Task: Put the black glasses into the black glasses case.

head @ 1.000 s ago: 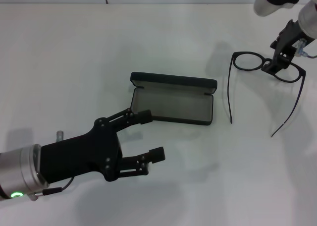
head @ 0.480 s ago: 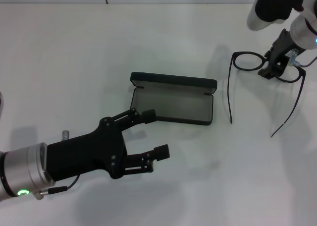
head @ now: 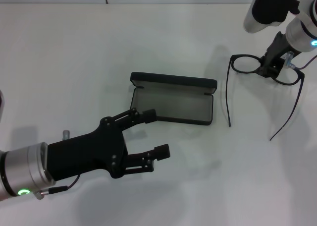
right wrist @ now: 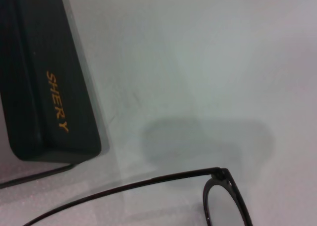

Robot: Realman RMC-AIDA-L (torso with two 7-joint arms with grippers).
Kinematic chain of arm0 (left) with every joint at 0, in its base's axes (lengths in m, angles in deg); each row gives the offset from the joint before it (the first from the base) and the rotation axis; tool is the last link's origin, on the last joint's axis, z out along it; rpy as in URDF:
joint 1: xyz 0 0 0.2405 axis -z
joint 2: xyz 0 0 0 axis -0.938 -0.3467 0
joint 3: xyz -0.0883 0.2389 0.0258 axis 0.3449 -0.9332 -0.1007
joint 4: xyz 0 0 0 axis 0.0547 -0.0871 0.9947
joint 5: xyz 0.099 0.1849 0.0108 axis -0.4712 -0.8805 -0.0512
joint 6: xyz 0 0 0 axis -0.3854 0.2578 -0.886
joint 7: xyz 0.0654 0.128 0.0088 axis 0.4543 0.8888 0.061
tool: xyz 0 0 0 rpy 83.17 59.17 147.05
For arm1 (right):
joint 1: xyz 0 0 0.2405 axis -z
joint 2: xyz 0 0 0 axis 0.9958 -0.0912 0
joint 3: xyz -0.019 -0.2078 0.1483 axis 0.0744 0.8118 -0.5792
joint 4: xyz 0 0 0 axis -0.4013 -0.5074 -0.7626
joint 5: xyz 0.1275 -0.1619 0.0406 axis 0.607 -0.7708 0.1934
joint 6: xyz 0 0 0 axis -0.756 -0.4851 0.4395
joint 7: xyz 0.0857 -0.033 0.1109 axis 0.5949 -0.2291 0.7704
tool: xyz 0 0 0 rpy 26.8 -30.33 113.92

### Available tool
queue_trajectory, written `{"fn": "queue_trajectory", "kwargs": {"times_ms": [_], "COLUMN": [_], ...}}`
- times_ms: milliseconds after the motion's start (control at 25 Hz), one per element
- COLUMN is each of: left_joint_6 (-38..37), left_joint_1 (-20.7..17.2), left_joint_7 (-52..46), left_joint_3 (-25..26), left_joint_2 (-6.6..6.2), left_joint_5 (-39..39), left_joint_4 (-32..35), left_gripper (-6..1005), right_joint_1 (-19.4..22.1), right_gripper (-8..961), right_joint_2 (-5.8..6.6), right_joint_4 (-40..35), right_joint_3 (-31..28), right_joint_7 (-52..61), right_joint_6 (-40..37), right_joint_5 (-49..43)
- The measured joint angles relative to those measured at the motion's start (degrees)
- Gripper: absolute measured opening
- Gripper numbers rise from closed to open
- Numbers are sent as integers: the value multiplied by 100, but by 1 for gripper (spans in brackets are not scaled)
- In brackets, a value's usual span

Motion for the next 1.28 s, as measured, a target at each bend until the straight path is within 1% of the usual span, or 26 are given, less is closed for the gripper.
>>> {"fn": "queue_trajectory", "kwargs": {"times_ms": [480,720,760,880,1080,1280], "left_joint_6": [-1,-1,-1,-1,-31,-44], "left_joint_1": [11,11,11,11,11,11], "left_joint_7": [-30,-34,-34,-35,-35,-35], "left_joint_3": [0,0,0,0,0,0], "left_joint_2": [0,0,0,-5,-8,-9], "left_joint_5": [0,0,0,0,0,3], "left_joint_4": [0,0,0,0,0,0], "left_gripper": [895,895,895,895,895,895], "right_joint_1": [53,71,79,199,534,640], "right_gripper": [213,139,139,138,136,136], "right_joint_2": [12,20,25,44,77,100], "right_joint_4": [-70,-165,-193,-448,-1169,-1558], "right_joint_3": [-32,-39,-44,-57,-169,-453], "right_joint_7": [-1,-1,0,9,31,14], "right_joint_6": [-26,-76,-103,-258,-661,-1127], "right_joint_5": [1,1,1,-1,-57,-299]}}
